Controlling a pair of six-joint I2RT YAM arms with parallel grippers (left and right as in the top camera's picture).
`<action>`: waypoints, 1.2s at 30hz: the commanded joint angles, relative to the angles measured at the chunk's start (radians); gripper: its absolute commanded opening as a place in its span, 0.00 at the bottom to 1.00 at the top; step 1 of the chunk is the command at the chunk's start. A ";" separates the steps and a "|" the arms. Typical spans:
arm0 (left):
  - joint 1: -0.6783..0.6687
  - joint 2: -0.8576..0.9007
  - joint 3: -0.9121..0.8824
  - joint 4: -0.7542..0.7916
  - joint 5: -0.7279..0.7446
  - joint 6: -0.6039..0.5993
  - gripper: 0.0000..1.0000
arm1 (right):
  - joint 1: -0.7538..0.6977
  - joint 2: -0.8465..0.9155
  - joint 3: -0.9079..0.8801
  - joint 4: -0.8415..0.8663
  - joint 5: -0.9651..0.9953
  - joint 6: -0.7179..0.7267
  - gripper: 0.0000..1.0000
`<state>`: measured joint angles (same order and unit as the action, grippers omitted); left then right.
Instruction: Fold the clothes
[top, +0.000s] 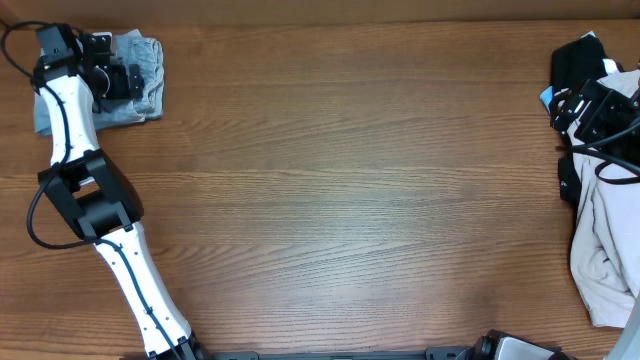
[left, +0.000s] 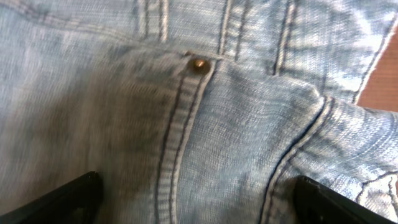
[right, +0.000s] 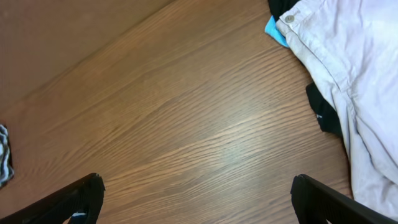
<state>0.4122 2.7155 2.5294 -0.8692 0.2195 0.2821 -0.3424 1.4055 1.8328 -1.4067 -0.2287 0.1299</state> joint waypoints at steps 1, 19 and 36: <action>0.002 -0.109 0.029 -0.072 -0.076 -0.047 1.00 | 0.001 0.003 0.022 0.020 0.002 -0.005 1.00; -0.254 -0.843 0.042 -0.282 -0.065 -0.171 1.00 | 0.001 -0.070 0.443 -0.256 -0.045 0.029 1.00; -0.301 -0.869 0.038 -0.286 -0.065 -0.171 1.00 | 0.001 -0.092 0.439 -0.286 -0.042 0.034 1.00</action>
<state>0.1127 1.8435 2.5717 -1.1568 0.1566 0.1287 -0.3424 1.3075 2.2646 -1.6939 -0.2806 0.1642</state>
